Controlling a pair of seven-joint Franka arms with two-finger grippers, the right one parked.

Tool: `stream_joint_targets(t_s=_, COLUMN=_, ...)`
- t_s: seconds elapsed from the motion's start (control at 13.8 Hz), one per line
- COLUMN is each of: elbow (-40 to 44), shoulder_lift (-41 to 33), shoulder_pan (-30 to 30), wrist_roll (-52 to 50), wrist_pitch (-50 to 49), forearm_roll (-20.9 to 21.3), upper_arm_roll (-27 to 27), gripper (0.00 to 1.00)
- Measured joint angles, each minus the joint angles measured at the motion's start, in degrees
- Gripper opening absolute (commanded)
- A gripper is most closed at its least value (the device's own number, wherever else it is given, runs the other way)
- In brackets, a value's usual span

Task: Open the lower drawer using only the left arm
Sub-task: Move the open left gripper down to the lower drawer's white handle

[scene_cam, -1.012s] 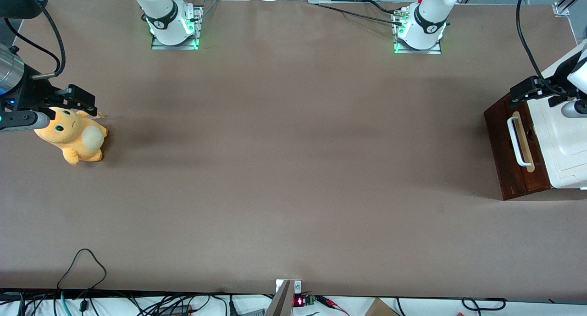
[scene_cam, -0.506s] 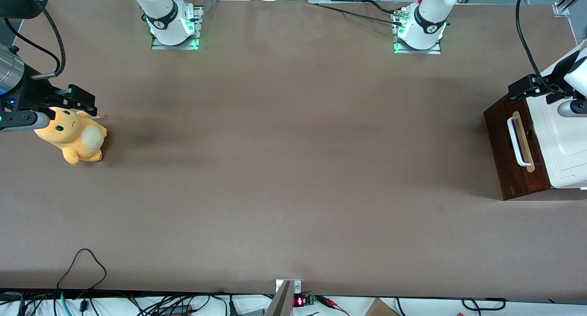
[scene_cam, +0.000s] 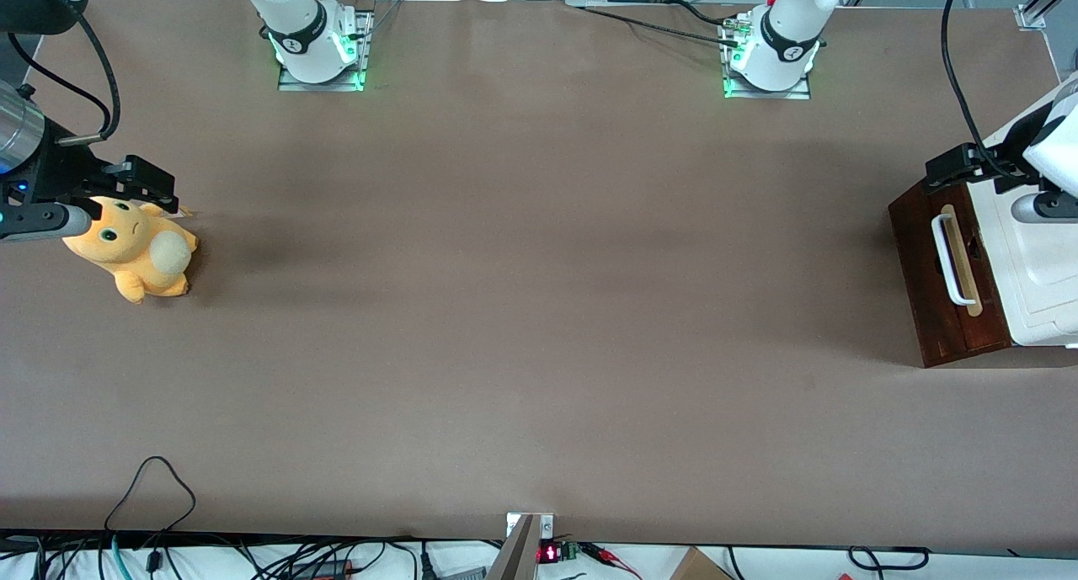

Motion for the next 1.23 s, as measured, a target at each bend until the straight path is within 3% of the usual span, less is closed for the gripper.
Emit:
stream_joint_targets(t_s=0.29, elbow=-0.22, shoulder_lift=1.51, shoulder_pan=-0.04, wrist_roll=-6.00, wrist_pitch=-2.36, forearm_roll=16.41, upper_arm_roll=-8.23, gripper=0.98)
stream_joint_targets(t_s=0.51, elbow=-1.25, shoulder_lift=4.12, shoulder_pan=-0.12, wrist_roll=-16.72, wrist_pitch=-8.19, forearm_roll=30.27, upper_arm_roll=-16.25, gripper=0.98)
stream_joint_targets(t_s=0.72, elbow=-6.07, shoulder_lift=7.93, shoulder_pan=-0.13, wrist_roll=-28.72, wrist_pitch=-11.17, forearm_roll=41.27, upper_arm_roll=-21.91, gripper=0.98)
stream_joint_targets(t_s=0.94, elbow=-13.74, shoulder_lift=13.15, shoulder_pan=0.55, wrist_roll=-40.44, wrist_pitch=-11.30, forearm_roll=50.17, upper_arm_roll=-22.85, gripper=0.95)
stream_joint_targets(t_s=1.23, elbow=-17.73, shoulder_lift=20.28, shoulder_pan=3.64, wrist_roll=-48.69, wrist_pitch=-11.03, forearm_roll=57.06, upper_arm_roll=-23.72, gripper=0.95)
